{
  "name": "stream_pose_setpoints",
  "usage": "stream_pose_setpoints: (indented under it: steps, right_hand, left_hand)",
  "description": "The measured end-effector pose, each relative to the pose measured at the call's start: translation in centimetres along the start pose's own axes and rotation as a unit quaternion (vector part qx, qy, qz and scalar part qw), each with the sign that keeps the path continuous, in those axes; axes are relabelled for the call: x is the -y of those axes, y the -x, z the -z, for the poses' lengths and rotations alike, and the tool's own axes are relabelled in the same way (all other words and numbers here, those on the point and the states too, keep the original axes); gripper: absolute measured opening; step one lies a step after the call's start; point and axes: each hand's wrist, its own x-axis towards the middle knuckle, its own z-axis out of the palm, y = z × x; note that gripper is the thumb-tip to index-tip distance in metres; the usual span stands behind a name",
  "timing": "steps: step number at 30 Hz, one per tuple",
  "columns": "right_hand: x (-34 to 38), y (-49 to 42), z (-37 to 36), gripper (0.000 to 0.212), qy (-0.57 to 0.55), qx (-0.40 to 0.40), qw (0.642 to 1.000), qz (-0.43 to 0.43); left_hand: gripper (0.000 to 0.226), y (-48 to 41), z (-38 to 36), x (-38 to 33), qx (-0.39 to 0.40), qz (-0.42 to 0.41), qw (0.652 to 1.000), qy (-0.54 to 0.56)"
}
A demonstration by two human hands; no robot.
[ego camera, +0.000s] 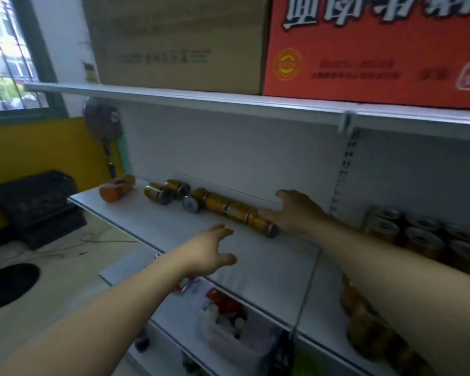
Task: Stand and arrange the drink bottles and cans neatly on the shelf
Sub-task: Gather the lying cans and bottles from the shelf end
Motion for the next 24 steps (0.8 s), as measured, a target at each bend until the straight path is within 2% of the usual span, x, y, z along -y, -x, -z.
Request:
stream_pose_setpoints:
  steps: [6,10,16,24]
  right_hand:
    - [12.9,-5.5,-4.0,0.087,-0.030,0.020,0.999,0.038]
    - [18.4,-8.7,-6.1,0.082,-0.014,0.026,0.998,0.056]
    - [22.9,-14.4,-8.9,0.074,0.009,0.039,0.997,0.073]
    - [26.2,-26.7,-14.2,0.073,0.004,0.069,0.994,0.082]
  left_hand:
    - [0.073,2.5,5.4,11.1,-0.013,0.053,0.998,-0.022]
    - [0.073,3.1,8.5,16.5,-0.028,0.074,0.997,-0.024]
    - [0.074,0.6,11.1,23.0,-0.041,0.102,0.994,-0.004]
    - [0.074,-7.6,13.4,32.0,-0.043,0.151,0.988,-0.014]
